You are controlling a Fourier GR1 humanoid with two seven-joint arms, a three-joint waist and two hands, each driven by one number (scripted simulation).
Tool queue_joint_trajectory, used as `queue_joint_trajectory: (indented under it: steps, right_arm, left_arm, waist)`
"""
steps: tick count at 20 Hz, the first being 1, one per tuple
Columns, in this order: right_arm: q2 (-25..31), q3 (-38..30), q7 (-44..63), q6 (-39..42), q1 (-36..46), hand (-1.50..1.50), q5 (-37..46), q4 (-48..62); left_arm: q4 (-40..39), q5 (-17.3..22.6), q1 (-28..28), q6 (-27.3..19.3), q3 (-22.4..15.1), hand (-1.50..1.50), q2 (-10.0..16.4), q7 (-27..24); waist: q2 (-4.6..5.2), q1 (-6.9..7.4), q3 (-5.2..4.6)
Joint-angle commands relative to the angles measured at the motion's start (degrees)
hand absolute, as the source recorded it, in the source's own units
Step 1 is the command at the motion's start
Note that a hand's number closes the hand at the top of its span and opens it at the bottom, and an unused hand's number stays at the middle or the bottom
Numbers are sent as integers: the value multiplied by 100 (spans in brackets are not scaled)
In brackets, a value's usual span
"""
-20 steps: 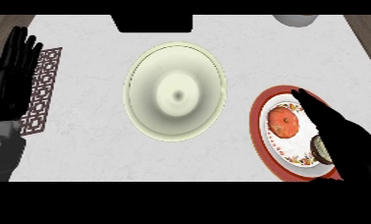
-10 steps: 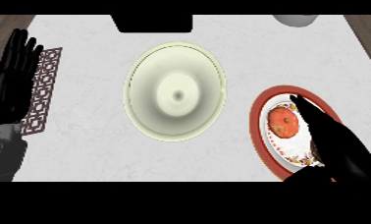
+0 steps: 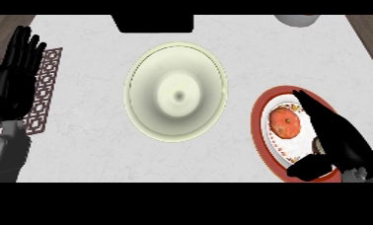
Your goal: Pick the squash from the plate and place it in the bowl
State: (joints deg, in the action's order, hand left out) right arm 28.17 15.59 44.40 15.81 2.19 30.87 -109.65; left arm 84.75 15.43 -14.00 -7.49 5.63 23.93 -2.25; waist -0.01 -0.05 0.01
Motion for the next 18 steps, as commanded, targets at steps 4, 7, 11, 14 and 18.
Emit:
queue_joint_trajectory:
  steps: [4,7,11,14,18]
  right_arm:
    - [-437,66,-664,-48,-133,-150,634,526]
    - [-383,-416,-728,348,34,-150,438,617]
    - [-762,-131,-917,-25,-31,-150,999,1106]
    - [-994,-280,-1129,-79,431,-150,1099,1760]
    - [-915,-477,-1482,-106,-116,-150,1148,1716]
  left_arm:
    - [24,-372,121,7,45,0,-325,-145]
    - [-227,-232,-248,282,359,0,-119,123]
    - [16,-411,26,174,236,0,-423,-10]
    - [34,-397,4,338,379,0,-302,166]
    - [142,-535,117,345,409,0,-443,18]
  waist:
    - [-1,-1,0]
    - [2,-10,-1]
    - [1,4,-1]
    - [5,23,0]
    - [-1,3,0]
